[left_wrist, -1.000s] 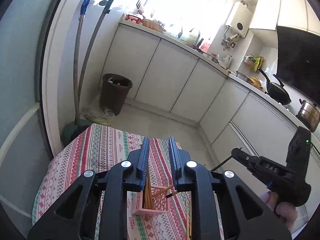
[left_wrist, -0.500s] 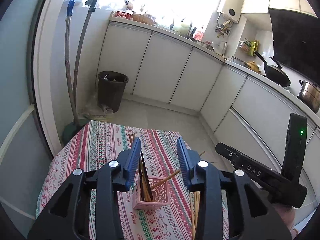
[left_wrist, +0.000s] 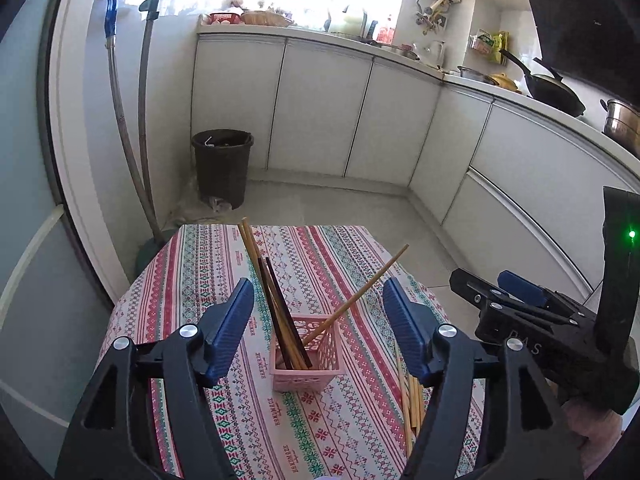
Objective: Organize utensils
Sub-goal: 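Lower the left tool to the chopstick pile and grasp one chopstick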
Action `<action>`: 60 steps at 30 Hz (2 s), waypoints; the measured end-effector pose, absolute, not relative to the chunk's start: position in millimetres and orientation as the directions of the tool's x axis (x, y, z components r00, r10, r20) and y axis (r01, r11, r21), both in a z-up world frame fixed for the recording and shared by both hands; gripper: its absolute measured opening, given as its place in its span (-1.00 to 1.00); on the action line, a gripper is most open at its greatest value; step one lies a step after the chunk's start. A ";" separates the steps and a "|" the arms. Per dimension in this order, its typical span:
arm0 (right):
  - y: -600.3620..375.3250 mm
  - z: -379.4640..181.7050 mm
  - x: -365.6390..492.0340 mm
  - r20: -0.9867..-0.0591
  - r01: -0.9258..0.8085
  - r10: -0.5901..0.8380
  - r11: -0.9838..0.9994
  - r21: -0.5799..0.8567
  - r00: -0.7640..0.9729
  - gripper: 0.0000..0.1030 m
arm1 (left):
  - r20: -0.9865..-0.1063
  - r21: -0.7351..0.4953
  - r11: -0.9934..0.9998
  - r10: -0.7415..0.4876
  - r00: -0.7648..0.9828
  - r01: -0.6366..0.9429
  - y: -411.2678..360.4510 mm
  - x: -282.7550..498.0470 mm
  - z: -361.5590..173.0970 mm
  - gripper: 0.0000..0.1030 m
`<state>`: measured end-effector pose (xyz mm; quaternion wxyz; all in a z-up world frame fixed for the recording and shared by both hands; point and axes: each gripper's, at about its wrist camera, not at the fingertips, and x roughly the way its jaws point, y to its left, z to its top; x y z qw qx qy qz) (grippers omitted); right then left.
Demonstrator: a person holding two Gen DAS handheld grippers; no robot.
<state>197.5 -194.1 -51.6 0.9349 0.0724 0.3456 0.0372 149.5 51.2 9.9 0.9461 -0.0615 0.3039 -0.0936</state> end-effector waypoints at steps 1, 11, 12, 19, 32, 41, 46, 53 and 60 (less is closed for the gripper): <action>-197.5 -53.9 196.2 -0.647 -0.009 0.108 0.988 0.154 0.754 0.48 | -0.567 -0.168 0.976 -0.213 0.796 0.141 48.8 148.7 8.9 0.31; -233.0 -83.2 185.6 -0.729 0.081 0.041 0.988 0.132 0.683 0.87 | -0.600 -0.111 0.979 -0.202 0.774 0.169 21.8 133.1 -11.7 0.82; -238.1 -85.9 184.3 -0.734 0.095 0.034 0.986 0.134 0.678 0.87 | -0.604 -0.110 0.979 -0.204 0.770 0.173 19.4 131.8 -13.9 0.82; -291.6 -93.8 170.2 -0.754 0.227 0.009 0.951 0.208 0.656 0.87 | -0.690 -0.109 0.972 -0.224 0.688 0.207 -4.0 131.3 -47.1 0.86; -407.1 -154.9 167.8 -0.754 0.503 0.317 0.590 0.632 0.576 0.87 | -0.895 -0.166 0.935 -0.276 0.349 0.315 -109.2 188.5 -156.0 0.85; -421.2 -174.6 175.7 -0.702 0.535 0.421 0.455 0.712 0.575 0.87 | -0.936 -0.182 0.968 -0.224 0.271 0.170 -118.3 282.1 -173.5 0.75; -422.6 -185.6 179.1 -0.684 0.554 0.473 0.402 0.729 0.556 0.87 | -0.956 -0.161 0.977 -0.190 0.224 0.140 -114.7 311.4 -186.2 0.18; -417.7 -190.6 183.7 -0.684 0.556 0.489 0.402 0.728 0.541 0.87 | -0.958 -0.130 0.982 -0.160 0.238 0.136 -121.7 320.4 -208.3 -0.19; -414.8 -195.6 186.6 -0.715 0.571 0.463 0.433 0.698 0.523 0.87 | -0.945 0.009 0.971 -0.070 0.319 0.240 -153.3 304.8 -219.5 -0.43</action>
